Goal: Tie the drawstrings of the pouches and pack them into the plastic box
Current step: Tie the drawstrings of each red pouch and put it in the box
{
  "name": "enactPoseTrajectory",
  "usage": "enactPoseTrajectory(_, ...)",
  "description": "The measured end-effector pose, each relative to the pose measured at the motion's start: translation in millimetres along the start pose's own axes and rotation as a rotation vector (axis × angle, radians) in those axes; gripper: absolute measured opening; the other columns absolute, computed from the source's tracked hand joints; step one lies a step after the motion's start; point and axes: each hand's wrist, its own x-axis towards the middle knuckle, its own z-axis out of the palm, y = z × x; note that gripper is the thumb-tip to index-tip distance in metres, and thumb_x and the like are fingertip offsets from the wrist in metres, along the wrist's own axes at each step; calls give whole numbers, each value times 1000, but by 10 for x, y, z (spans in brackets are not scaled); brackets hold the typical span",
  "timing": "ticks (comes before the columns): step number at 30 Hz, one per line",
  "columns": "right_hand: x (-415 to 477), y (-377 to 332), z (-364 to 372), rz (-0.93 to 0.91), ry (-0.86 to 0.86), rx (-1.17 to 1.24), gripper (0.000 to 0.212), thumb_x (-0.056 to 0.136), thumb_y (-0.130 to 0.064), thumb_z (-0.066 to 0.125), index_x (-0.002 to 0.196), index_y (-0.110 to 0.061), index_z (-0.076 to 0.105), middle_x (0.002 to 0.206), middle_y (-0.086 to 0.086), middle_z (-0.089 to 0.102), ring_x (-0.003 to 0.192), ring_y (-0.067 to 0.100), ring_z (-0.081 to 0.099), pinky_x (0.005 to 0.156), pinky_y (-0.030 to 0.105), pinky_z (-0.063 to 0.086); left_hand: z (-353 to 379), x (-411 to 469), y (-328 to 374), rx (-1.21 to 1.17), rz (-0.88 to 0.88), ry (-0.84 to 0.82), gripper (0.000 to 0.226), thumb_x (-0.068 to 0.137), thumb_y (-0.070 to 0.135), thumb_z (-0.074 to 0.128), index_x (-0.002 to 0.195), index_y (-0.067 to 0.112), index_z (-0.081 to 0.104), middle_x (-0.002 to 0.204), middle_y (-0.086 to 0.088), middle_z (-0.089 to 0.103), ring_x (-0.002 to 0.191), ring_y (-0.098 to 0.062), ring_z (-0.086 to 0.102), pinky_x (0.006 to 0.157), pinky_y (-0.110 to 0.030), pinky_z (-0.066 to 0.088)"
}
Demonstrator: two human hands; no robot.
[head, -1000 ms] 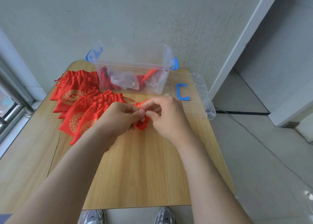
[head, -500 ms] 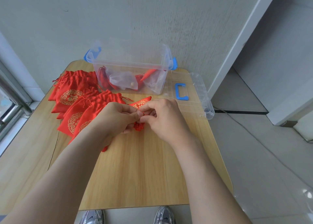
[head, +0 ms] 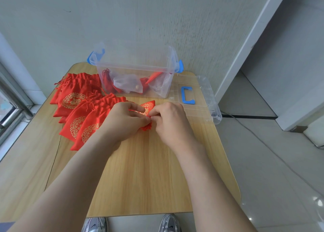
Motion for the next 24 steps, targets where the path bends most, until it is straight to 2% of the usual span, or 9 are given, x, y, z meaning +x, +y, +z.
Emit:
enactPoseTrajectory(3, -12, -34, -31, 32, 25, 22, 15, 95, -10, 70, 96, -19, 82, 96, 3, 75, 95, 25, 67, 82, 43, 58, 14, -26, 8, 11, 81, 21, 31, 80, 8, 89, 103, 12, 70, 82, -1, 81, 70, -13, 77, 66, -29, 58)
enactPoseTrajectory(7, -33, -73, -37, 125, 19, 66, 15, 97, -11, 68, 100, -19, 80, 100, 2, 74, 95, 22, 69, 82, 40, 60, 10, -31, -3, 104, 195, 139, 22, 79, 9, 87, 92, 16, 71, 75, 3, 79, 62, -8, 74, 63, -33, 59)
enactPoseTrajectory(9, -32, -99, -45, 224, -28, 128, 14, 96, -14, 67, 97, -21, 78, 96, 1, 73, 90, 19, 69, 74, 32, 59, 14, -38, -1, 190, 290, 179, 21, 77, 8, 85, 89, 19, 71, 73, 6, 77, 61, -3, 72, 64, -32, 60)
enactPoseTrajectory(11, -19, -112, -72, 347, -96, 211, 13, 95, -14, 66, 90, -18, 77, 88, 2, 72, 83, 20, 68, 64, 23, 51, 29, -50, -4, 275, 395, 174, 22, 76, 6, 82, 91, 18, 70, 74, 8, 76, 65, 0, 71, 67, -30, 60)
enactPoseTrajectory(13, 6, -94, -99, 474, -144, 362, 13, 92, -13, 67, 83, -11, 76, 78, 6, 73, 77, 26, 66, 67, 27, 50, 40, -51, -17, 308, 457, 145, 26, 76, 1, 79, 94, 16, 67, 77, 9, 75, 70, -1, 71, 70, -30, 60)
enactPoseTrajectory(15, 32, -74, -118, 614, -175, 600, 14, 92, -10, 69, 80, -6, 74, 67, 7, 66, 67, 24, 60, 67, 35, 49, 37, -48, -19, 294, 492, 133, 26, 78, -3, 78, 92, 14, 65, 80, 8, 74, 72, -2, 72, 71, -29, 59)
enactPoseTrajectory(19, 50, -64, -179, 840, -265, 1138, 13, 99, -3, 63, 88, -7, 67, 64, 6, 55, 54, 14, 52, 53, 26, 41, 14, -37, -6, 264, 496, 147, 20, 81, 0, 80, 81, 18, 71, 73, 9, 77, 70, -2, 74, 66, -18, 58)
enactPoseTrajectory(22, 33, -61, -206, 894, -298, 1251, 14, 100, -5, 63, 87, -8, 66, 66, 5, 55, 54, 12, 53, 53, 23, 42, 6, -23, -24, 246, 443, 119, 19, 85, 0, 79, 83, 19, 78, 72, 12, 78, 70, 1, 74, 63, -10, 52)
enactPoseTrajectory(24, 35, -64, -212, 905, -286, 1266, 12, 100, -5, 63, 88, -8, 66, 65, 4, 56, 55, 12, 53, 54, 23, 42, 6, -28, -23, 222, 436, 85, 16, 86, 3, 80, 89, 18, 81, 77, 11, 79, 75, 1, 76, 70, -16, 58)
